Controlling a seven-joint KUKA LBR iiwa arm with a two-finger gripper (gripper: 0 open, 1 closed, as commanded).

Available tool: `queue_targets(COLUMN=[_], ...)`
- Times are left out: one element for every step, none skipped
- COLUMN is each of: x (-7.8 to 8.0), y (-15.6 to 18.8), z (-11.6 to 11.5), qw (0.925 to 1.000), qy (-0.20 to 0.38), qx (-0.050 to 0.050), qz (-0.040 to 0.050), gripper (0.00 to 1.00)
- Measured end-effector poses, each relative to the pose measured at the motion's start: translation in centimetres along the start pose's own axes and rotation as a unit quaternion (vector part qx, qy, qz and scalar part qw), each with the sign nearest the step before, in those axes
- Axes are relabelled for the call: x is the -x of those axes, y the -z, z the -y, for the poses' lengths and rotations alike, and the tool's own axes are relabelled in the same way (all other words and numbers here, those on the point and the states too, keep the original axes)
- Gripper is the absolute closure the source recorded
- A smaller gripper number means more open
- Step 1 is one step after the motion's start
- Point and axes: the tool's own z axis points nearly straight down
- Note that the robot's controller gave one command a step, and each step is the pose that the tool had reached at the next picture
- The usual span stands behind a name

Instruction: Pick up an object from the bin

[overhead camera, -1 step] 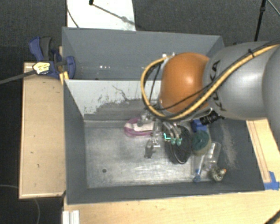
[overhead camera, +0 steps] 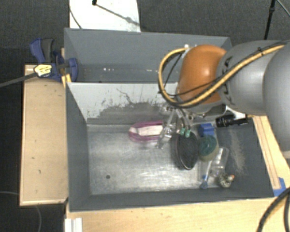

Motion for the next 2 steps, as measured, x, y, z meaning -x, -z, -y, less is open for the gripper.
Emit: queue_targets(x=[-0.8,-0.51], y=[-4.99,-4.83], z=[-1.24,-1.18], qw=[0.994,0.9939], qy=[-0.109,-0.11], qx=[0.002,0.004], qz=[0.0019,0.007], gripper=[0.0,1.0])
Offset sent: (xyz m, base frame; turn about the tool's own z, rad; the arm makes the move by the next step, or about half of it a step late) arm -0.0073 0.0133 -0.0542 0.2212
